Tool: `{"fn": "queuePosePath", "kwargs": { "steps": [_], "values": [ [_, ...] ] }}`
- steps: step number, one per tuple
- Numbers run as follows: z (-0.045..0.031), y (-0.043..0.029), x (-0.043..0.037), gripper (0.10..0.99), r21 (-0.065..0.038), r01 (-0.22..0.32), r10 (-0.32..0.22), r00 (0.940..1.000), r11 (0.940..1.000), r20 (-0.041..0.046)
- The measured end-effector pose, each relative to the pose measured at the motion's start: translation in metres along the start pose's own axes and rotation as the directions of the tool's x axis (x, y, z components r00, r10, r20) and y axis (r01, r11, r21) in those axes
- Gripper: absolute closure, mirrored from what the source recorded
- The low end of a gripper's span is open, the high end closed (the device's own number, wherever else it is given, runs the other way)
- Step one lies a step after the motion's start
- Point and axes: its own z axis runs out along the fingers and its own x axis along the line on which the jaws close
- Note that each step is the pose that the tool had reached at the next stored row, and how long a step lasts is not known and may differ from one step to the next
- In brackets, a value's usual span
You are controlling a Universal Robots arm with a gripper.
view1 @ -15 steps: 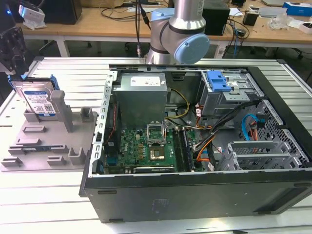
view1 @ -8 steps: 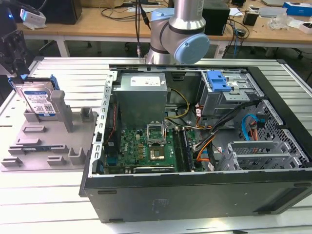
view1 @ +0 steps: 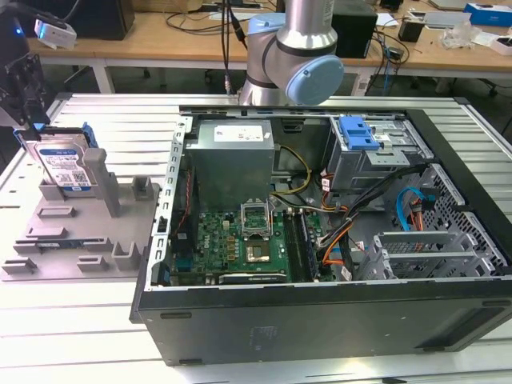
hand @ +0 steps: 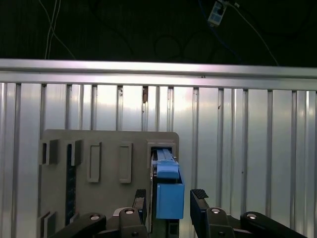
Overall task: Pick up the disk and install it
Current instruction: 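Pick up the disk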
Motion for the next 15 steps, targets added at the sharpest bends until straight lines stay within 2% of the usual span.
{"fn": "queuePosePath", "kwargs": {
  "steps": [15],
  "values": [
    [0.0093,0.0013,-0.0003,0.604,0.000,0.000,0.000,1.0000,1.0000,0.0000]
  ]
}}
